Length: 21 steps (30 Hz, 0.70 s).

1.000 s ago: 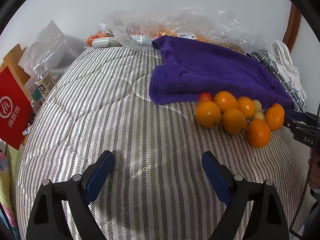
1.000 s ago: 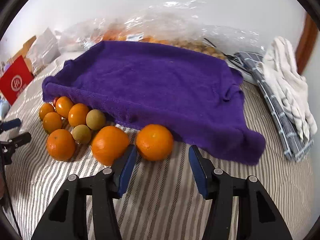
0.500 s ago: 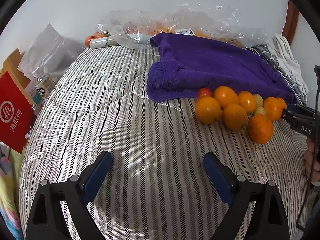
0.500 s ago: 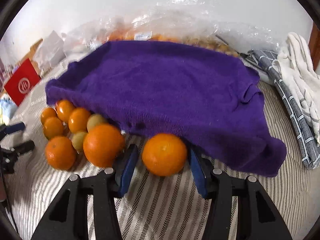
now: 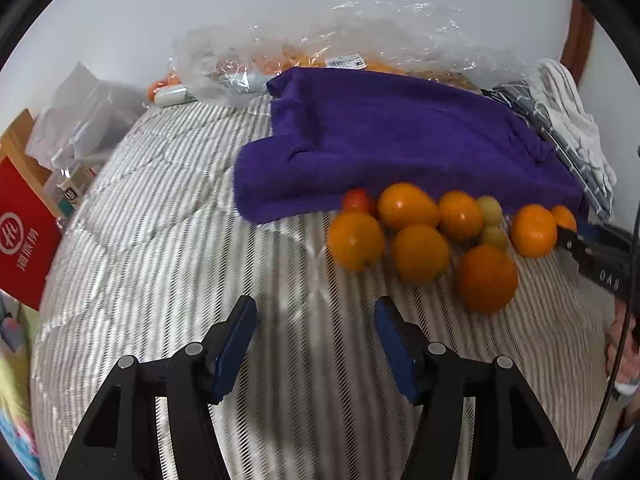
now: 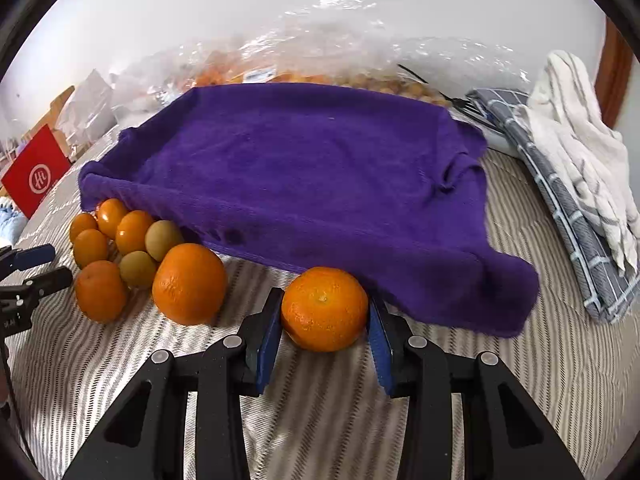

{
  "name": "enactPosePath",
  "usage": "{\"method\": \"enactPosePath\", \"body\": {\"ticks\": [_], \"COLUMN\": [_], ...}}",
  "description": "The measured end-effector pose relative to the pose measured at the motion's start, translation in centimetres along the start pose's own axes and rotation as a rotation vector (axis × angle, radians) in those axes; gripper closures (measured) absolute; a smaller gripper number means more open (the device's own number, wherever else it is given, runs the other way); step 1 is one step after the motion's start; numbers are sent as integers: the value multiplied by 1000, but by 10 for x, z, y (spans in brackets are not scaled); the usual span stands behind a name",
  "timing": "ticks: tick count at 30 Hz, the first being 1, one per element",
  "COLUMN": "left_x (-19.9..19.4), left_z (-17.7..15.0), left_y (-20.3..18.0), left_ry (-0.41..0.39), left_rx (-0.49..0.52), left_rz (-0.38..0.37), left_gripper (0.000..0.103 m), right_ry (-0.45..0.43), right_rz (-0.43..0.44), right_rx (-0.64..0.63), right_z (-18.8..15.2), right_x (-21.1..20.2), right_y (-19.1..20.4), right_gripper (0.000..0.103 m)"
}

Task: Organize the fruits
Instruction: 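Lower the right tool toward a large orange while the left tool approaches a small orange, then close the right tool on the large orange while the left tool grasps a small orange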

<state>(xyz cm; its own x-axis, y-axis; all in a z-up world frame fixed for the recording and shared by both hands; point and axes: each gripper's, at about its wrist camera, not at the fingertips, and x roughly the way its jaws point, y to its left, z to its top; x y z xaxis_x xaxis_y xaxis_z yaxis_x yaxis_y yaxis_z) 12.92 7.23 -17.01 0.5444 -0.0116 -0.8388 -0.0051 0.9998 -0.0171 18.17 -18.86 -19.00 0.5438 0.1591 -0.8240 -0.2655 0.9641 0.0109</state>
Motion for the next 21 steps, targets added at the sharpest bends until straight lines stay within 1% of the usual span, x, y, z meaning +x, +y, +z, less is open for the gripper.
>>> {"method": "enactPosePath", "body": {"ticks": [3, 5, 8, 10, 14, 21], "left_x": [3, 7, 12, 15, 20, 24], "left_z": [4, 8, 13, 15, 19, 22], "left_y": [-3, -6, -10, -13, -16, -14], "left_ry": [-11, -17, -36, -52, -50, -49], "left_rx": [-24, -42, -54, -57, -49, -51], "left_rz": [-25, -6, -3, 19, 42, 39], "left_gripper": [45, 45, 45, 45, 45, 45], "right_ry": [2, 2, 3, 5, 5, 9], "right_rz": [5, 1, -3, 1, -1, -3], "right_rx": [15, 13, 14, 25, 32, 40], "right_z": [0, 0, 1, 1, 2, 3], "right_x": [1, 1, 1, 2, 2, 3], "right_y": [-4, -3, -3, -4, -5, -5], "right_gripper": [63, 63, 63, 63, 62, 60]}}
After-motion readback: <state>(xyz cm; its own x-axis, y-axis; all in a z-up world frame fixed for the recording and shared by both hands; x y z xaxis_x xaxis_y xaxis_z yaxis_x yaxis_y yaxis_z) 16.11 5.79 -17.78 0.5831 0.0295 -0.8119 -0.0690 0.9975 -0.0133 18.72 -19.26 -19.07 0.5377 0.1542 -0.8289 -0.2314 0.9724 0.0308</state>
